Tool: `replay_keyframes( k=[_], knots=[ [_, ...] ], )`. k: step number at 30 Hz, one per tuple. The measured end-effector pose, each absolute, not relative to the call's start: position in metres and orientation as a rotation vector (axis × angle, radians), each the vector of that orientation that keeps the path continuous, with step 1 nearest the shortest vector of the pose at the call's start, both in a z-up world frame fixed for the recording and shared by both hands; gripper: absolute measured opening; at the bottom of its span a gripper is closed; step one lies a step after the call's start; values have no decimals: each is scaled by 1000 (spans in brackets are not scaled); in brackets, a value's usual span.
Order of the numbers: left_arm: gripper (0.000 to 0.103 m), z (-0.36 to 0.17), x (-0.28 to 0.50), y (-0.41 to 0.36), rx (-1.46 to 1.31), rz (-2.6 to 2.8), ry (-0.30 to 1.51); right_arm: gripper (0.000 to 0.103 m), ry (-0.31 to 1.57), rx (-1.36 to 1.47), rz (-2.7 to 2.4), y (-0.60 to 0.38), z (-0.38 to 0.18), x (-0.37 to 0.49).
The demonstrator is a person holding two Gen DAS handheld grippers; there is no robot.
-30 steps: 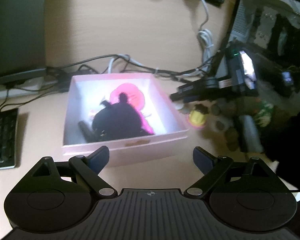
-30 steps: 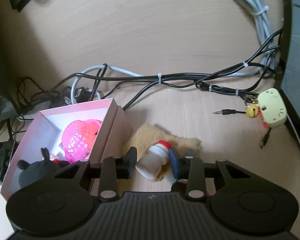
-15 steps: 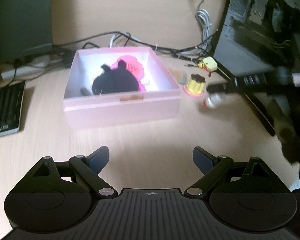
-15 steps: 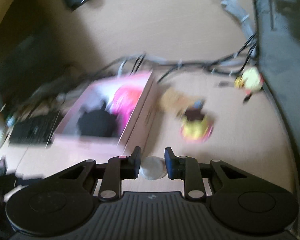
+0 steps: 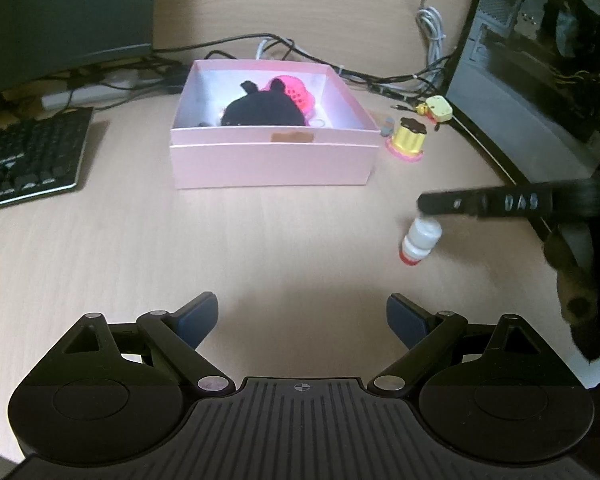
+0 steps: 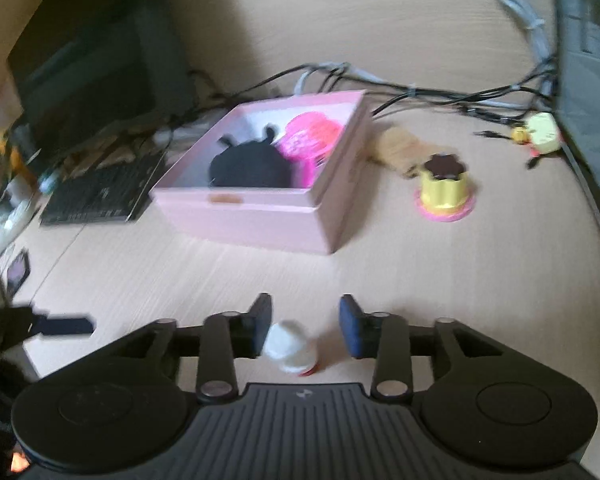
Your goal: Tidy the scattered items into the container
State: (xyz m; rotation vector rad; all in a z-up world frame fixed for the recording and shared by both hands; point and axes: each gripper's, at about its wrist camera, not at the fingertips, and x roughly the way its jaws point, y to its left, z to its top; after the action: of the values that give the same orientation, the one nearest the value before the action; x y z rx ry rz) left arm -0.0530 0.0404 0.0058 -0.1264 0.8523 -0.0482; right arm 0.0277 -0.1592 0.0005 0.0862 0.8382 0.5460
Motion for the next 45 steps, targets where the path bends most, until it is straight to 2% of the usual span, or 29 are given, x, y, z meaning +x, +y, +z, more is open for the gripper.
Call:
replay_keyframes(
  k=[4,8,11,13,17,23,26,29,31,45],
  knots=[
    [95,9,-59,40,-126,-35,840,40,843,172,468,-181,5,42],
    [95,9,-49,25,-101,-84,827,51,831,165,412,-195,7,43],
    [87,6,-33,5,-64,-136,808,51,819,130,414,-201,7,33],
    [77,1,-20,-10,-31,-175,812,51,796,90,409,-203,7,24],
    [74,-17,4,-41,81,-216,815,51,753,20,378,-209,4,13],
    [52,-34,26,-71,176,-229,827,52,713,-26,375,-211,-2,21],
    [30,-37,34,-71,169,-222,847,55,687,-53,360,-205,-7,43],
    [29,-35,34,-66,159,-199,855,66,657,-77,335,-195,-12,69],
    [29,-31,31,-58,147,-171,854,68,648,-95,330,-187,-17,87],
    [30,-26,-3,8,39,59,894,67,720,-173,316,-149,-48,150]
  ],
)
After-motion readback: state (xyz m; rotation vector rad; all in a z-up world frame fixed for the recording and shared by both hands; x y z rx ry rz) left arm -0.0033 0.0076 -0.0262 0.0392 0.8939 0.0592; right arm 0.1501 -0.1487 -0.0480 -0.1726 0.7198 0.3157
